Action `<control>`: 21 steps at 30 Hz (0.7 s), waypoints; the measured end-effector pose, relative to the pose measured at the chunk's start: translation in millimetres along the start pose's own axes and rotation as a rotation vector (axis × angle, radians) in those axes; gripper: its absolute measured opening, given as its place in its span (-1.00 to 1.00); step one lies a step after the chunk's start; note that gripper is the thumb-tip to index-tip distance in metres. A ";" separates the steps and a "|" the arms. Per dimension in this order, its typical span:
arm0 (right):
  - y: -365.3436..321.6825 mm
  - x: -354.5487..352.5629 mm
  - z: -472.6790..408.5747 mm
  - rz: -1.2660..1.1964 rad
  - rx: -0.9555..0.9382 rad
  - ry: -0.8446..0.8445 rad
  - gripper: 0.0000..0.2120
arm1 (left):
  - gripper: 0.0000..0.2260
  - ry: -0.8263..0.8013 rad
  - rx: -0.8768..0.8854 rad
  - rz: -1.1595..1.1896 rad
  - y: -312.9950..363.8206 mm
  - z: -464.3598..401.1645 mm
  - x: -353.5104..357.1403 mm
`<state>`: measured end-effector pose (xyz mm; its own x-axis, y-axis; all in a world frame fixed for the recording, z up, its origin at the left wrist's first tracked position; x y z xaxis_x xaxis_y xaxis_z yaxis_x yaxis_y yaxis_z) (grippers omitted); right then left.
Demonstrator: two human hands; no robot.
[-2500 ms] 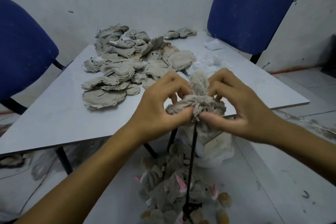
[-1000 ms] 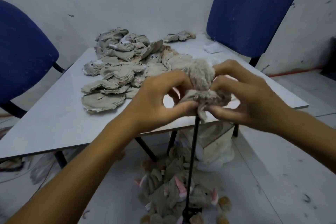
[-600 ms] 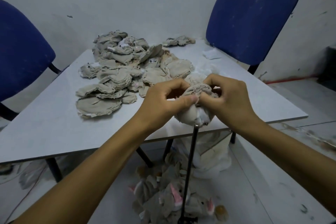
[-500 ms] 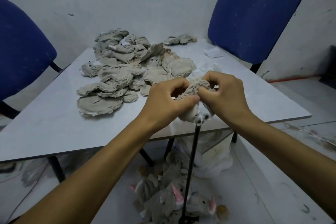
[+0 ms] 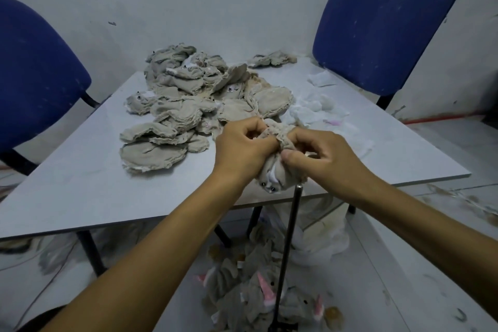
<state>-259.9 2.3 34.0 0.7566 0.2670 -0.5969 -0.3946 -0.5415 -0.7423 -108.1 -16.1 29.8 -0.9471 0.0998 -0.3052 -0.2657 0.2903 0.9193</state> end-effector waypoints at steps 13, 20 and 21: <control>11.0 -7.9 11.0 0.226 0.017 0.294 -0.79 | -0.94 -0.303 0.285 -0.304 13.4 19.6 -0.7; 0.6 1.1 51.7 0.602 -0.490 0.154 -0.86 | -0.76 -0.178 0.733 -0.565 13.9 54.3 -5.1; 3.1 4.8 55.1 0.630 -0.508 0.154 -0.86 | -0.82 -0.165 0.767 -0.595 11.6 59.9 -2.8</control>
<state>-286.2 45.9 12.1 0.5497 -0.3002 -0.7796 -0.5134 -0.8575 -0.0319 -97.7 43.9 26.5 -0.6439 -0.1484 -0.7505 -0.4468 0.8693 0.2115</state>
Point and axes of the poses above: each hand's wrist, its own z-axis away from the middle knuckle, its own x-axis out of the palm, y = z × x, the point moved 2 cm from there along -z, towards the middle knuckle, and after that the axes turned 13 degrees about -y, right-handed, at the moved point
